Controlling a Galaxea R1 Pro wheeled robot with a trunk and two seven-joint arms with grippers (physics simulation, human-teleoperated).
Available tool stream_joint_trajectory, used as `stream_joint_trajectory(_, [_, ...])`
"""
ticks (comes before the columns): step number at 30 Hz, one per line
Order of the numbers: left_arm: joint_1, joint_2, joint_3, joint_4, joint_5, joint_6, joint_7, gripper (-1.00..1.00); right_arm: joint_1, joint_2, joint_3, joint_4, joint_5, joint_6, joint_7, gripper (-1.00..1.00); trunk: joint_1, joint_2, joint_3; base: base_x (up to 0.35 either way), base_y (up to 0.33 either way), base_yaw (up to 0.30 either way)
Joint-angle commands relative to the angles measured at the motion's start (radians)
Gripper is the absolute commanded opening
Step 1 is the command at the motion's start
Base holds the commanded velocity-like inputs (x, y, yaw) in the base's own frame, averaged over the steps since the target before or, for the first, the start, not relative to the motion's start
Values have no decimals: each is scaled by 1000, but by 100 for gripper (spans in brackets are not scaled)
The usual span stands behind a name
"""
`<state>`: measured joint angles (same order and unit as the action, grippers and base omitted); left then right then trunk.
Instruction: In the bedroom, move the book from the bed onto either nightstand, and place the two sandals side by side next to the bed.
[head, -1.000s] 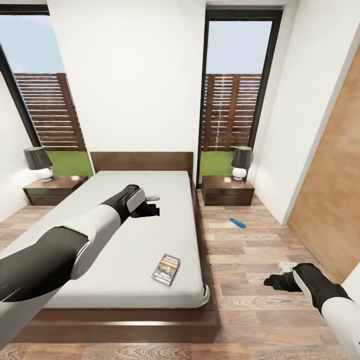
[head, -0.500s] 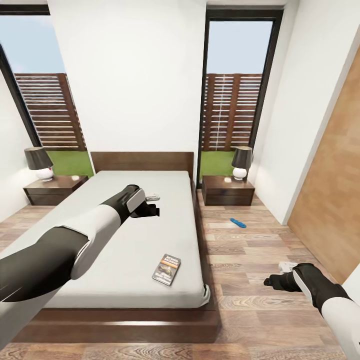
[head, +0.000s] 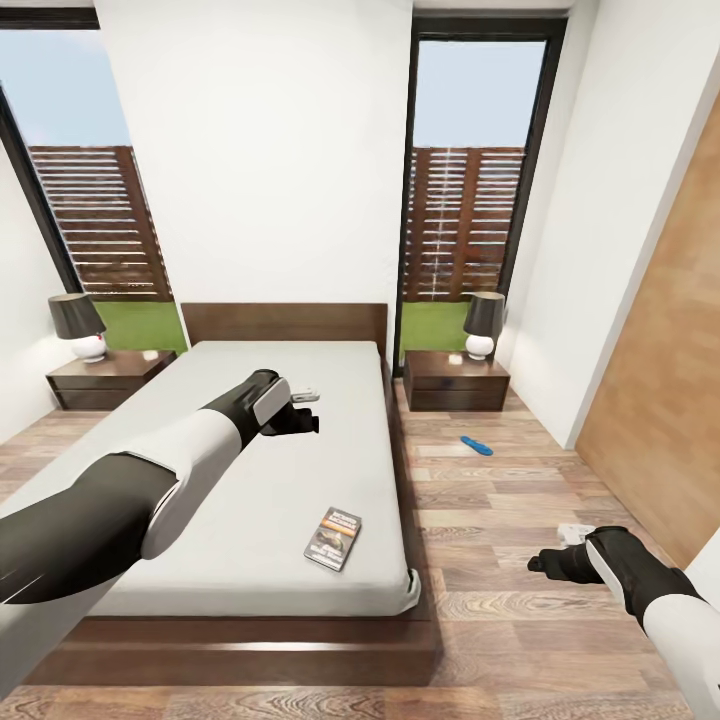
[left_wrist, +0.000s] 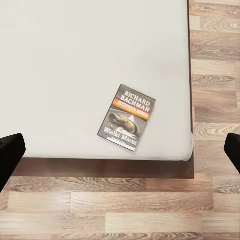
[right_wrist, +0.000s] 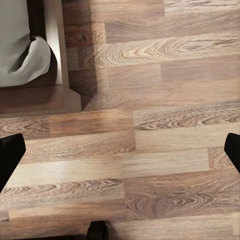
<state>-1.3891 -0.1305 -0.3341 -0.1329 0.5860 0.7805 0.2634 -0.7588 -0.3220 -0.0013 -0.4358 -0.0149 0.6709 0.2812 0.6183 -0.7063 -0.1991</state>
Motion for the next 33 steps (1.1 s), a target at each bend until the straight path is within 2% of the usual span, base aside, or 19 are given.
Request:
stream_joint_trajectory(1, [-1,0,-5,-1,11,3,8,100,-1,0,0,-1,-1,5,3,100,4,-9,-5,0,0,0])
stream_joint_trajectory(33, [-1,0,-5,9,11,3,8,100,-1,-2,0,-1,-2,6,7,100,127,-233,-105,0,0,0])
